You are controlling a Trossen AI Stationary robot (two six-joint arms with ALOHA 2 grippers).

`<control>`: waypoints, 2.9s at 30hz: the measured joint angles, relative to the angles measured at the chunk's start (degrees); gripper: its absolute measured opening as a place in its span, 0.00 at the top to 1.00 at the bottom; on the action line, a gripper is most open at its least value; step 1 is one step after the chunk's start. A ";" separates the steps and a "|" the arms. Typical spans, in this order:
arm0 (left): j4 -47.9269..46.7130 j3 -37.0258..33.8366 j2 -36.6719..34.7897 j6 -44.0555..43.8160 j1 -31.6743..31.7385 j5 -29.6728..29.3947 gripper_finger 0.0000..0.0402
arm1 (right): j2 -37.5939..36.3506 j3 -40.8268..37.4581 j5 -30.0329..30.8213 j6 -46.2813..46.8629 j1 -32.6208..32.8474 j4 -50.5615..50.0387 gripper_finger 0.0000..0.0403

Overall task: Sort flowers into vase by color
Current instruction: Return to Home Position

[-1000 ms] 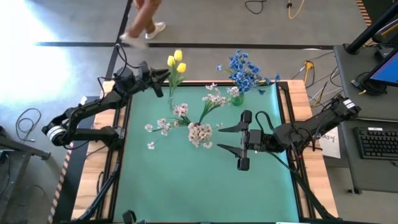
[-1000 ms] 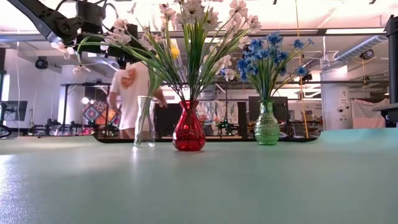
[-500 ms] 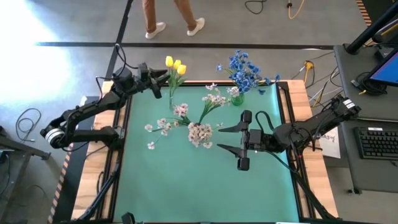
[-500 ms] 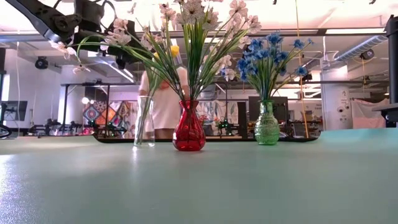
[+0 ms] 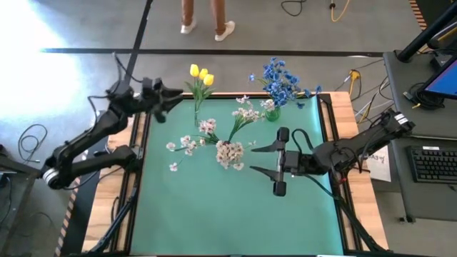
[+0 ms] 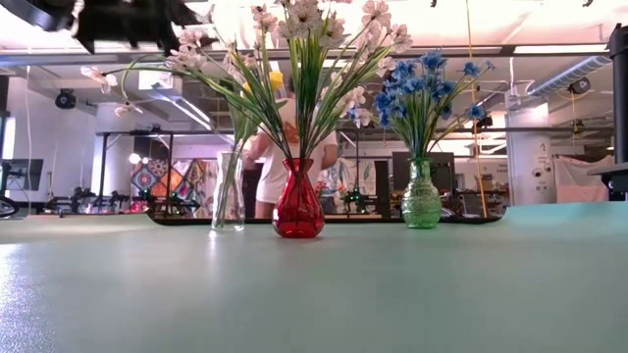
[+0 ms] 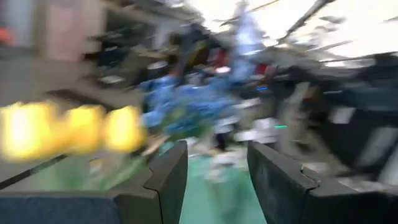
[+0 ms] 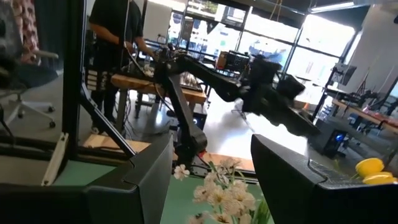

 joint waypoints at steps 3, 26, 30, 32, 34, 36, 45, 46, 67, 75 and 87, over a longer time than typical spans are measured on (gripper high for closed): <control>0.10 -0.43 -4.92 -2.42 -3.69 2.91 0.61 | -0.77 -0.04 -0.05 -1.14 0.00 -0.88 0.48; -2.39 -7.08 -14.63 16.34 -71.55 -38.45 0.63 | -22.41 -19.54 -0.48 9.03 0.15 -6.16 0.48; -5.17 -7.30 -13.41 17.56 -78.36 -39.06 0.63 | -25.06 -23.09 -0.48 10.55 0.15 -6.27 0.48; -6.12 -7.60 -12.33 17.65 -80.77 -40.36 0.63 | -26.55 -24.89 -0.48 11.31 0.15 -6.23 0.48; -6.47 -8.19 -11.27 17.65 -82.57 -40.61 0.63 | -28.30 -26.82 -0.46 12.05 0.15 -6.27 0.48; -6.42 -9.12 -10.30 16.99 -84.19 -40.51 0.63 | -30.46 -28.91 -0.33 13.31 0.15 -6.30 0.48; -7.67 -14.71 -12.82 7.57 -85.94 -40.59 0.63 | -42.13 -36.87 -0.11 15.51 0.15 -6.30 0.48; -8.71 -14.83 -13.77 5.82 -85.94 -40.55 0.63 | -43.44 -37.47 -0.09 15.55 0.15 -6.13 0.48; -54.63 -8.75 -24.26 -29.59 -85.94 -40.21 0.63 | -49.12 -40.89 -1.19 13.77 0.13 -4.98 0.48; -51.19 -10.04 -30.58 -13.90 -85.88 -45.90 0.69 | -52.13 -43.20 -1.87 9.03 0.13 -0.95 0.48; -36.72 -19.89 -40.49 -9.12 -85.79 -51.27 0.96 | -60.71 -56.05 -1.50 5.51 -0.04 14.26 0.48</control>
